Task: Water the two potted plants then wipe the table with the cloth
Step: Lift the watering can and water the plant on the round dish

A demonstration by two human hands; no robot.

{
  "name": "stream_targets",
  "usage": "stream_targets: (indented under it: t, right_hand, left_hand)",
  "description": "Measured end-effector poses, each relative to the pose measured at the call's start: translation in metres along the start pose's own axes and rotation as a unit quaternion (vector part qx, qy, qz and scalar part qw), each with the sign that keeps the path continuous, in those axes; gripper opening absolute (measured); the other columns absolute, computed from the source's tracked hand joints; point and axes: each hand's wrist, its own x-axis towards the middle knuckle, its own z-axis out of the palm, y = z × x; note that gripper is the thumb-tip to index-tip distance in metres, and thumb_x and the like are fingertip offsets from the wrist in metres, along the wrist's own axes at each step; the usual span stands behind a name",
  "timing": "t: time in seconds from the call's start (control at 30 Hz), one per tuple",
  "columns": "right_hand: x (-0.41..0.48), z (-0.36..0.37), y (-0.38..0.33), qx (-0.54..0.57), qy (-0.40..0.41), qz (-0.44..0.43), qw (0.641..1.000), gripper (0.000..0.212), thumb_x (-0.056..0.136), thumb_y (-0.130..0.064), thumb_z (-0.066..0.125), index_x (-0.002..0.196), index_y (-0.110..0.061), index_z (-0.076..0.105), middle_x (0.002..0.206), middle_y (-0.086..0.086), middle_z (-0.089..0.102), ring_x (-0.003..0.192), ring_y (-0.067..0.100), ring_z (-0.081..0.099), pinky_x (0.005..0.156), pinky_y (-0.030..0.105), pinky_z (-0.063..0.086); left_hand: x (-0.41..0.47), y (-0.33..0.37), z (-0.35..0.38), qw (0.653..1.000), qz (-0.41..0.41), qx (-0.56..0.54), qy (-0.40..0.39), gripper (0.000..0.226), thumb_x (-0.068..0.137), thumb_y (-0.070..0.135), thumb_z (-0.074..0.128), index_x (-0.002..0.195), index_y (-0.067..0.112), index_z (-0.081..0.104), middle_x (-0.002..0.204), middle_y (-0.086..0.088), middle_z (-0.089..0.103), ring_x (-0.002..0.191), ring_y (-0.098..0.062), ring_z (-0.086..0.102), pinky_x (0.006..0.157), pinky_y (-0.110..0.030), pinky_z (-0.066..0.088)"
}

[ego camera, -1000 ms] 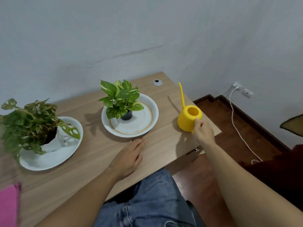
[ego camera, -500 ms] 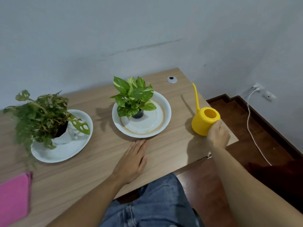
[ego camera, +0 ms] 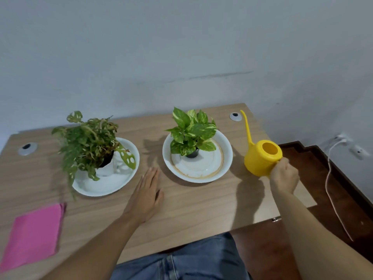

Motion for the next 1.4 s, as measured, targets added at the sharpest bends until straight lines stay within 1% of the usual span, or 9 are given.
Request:
stream_targets:
  t: [0.1,0.37,0.5,0.6,0.73,0.87,1.0,1.17,1.4]
  right_hand:
    - [-0.005,-0.001,-0.014,-0.003,-0.005,-0.014,1.0,0.077,0.091,-0.042,0.028,0.109,0.019,0.072,0.109,0.037,0.068,0.103,0.048,0.061,0.093,0.053,0.045]
    - [0.004,-0.005,-0.056,-0.027,-0.021,-0.031,0.999,0.063,0.112,-0.044,0.043,0.095,0.008,0.074,0.092,0.023,0.066,0.094,0.038,0.057,0.09,0.049,0.046]
    - [0.016,-0.008,-0.082,-0.026,-0.033,-0.054,0.998,0.069,0.102,-0.054,0.046,0.081,0.008,0.069,0.085,0.028,0.072,0.089,0.045,0.067,0.082,0.053,0.052]
    - [0.025,-0.013,-0.102,-0.04,-0.041,-0.076,0.995,0.066,0.096,-0.051,0.048,0.081,0.011,0.065,0.079,0.029,0.065,0.079,0.04,0.059,0.079,0.058,0.053]
    - [0.038,-0.024,-0.131,-0.069,-0.056,-0.119,0.989,0.065,0.091,-0.049,0.044,0.081,0.01,0.068,0.089,0.033,0.073,0.088,0.048,0.067,0.077,0.052,0.052]
    - [0.049,-0.037,-0.156,-0.086,-0.076,-0.164,0.98,0.064,0.092,-0.043,0.046,0.085,0.016,0.068,0.093,0.039,0.072,0.075,0.034,0.057,0.068,0.045,0.045]
    - [0.061,-0.045,-0.171,-0.099,-0.094,-0.198,0.971,0.062,0.095,-0.041,0.05,0.085,0.018,0.067,0.093,0.039,0.073,0.07,0.033,0.057,0.061,0.038,0.044]
    - [0.069,-0.051,-0.183,-0.113,-0.109,-0.233,0.96,0.058,0.097,-0.037,0.053,0.078,0.015,0.068,0.084,0.035,0.074,0.071,0.04,0.061,0.07,0.042,0.049]
    - [0.073,-0.055,-0.188,-0.142,-0.142,-0.259,0.945,0.061,0.101,-0.037,0.053,0.076,0.017,0.066,0.081,0.034,0.073,0.067,0.032,0.057,0.064,0.038,0.045]
  left_hand:
    - [-0.001,0.0,0.006,1.0,-0.009,0.019,0.004,0.077,0.117,0.045,0.034,0.179,0.016,-0.001,0.188,0.001,-0.005,0.172,-0.014,-0.013,0.14,-0.04,0.003]
    - [-0.003,0.003,0.005,0.999,-0.012,0.04,0.002,0.077,0.115,0.049,0.023,0.178,0.016,-0.006,0.187,0.001,-0.01,0.172,-0.014,-0.016,0.14,-0.043,0.003]
    - [-0.002,0.005,0.003,0.999,-0.013,0.042,-0.003,0.076,0.116,0.049,0.021,0.177,0.016,-0.011,0.187,0.0,-0.012,0.171,-0.014,-0.018,0.14,-0.042,0.002]
    - [-0.004,0.005,0.002,0.999,-0.012,0.049,-0.009,0.077,0.115,0.05,0.017,0.176,0.016,-0.015,0.186,0.001,-0.017,0.171,-0.014,-0.021,0.14,-0.042,0.001]
    - [-0.005,0.006,0.002,0.999,-0.011,0.051,-0.007,0.077,0.115,0.051,0.016,0.176,0.017,-0.016,0.186,0.001,-0.018,0.17,-0.013,-0.022,0.14,-0.043,0.002]
    - [-0.004,0.005,0.003,0.999,-0.01,0.051,-0.003,0.076,0.116,0.052,0.016,0.176,0.017,-0.016,0.187,0.002,-0.017,0.171,-0.013,-0.021,0.14,-0.043,0.003]
    - [-0.003,0.005,0.004,0.999,-0.011,0.051,-0.001,0.076,0.116,0.051,0.018,0.176,0.017,-0.013,0.187,0.002,-0.016,0.171,-0.013,-0.019,0.14,-0.043,0.004]
    - [-0.003,0.006,0.003,0.999,-0.009,0.053,-0.001,0.076,0.116,0.052,0.016,0.176,0.018,-0.015,0.186,0.003,-0.018,0.17,-0.012,-0.021,0.14,-0.043,0.004]
    - [-0.003,0.005,0.005,0.998,-0.009,0.055,-0.001,0.076,0.116,0.053,0.016,0.176,0.018,-0.014,0.186,0.003,-0.017,0.17,-0.012,-0.021,0.14,-0.042,0.002]
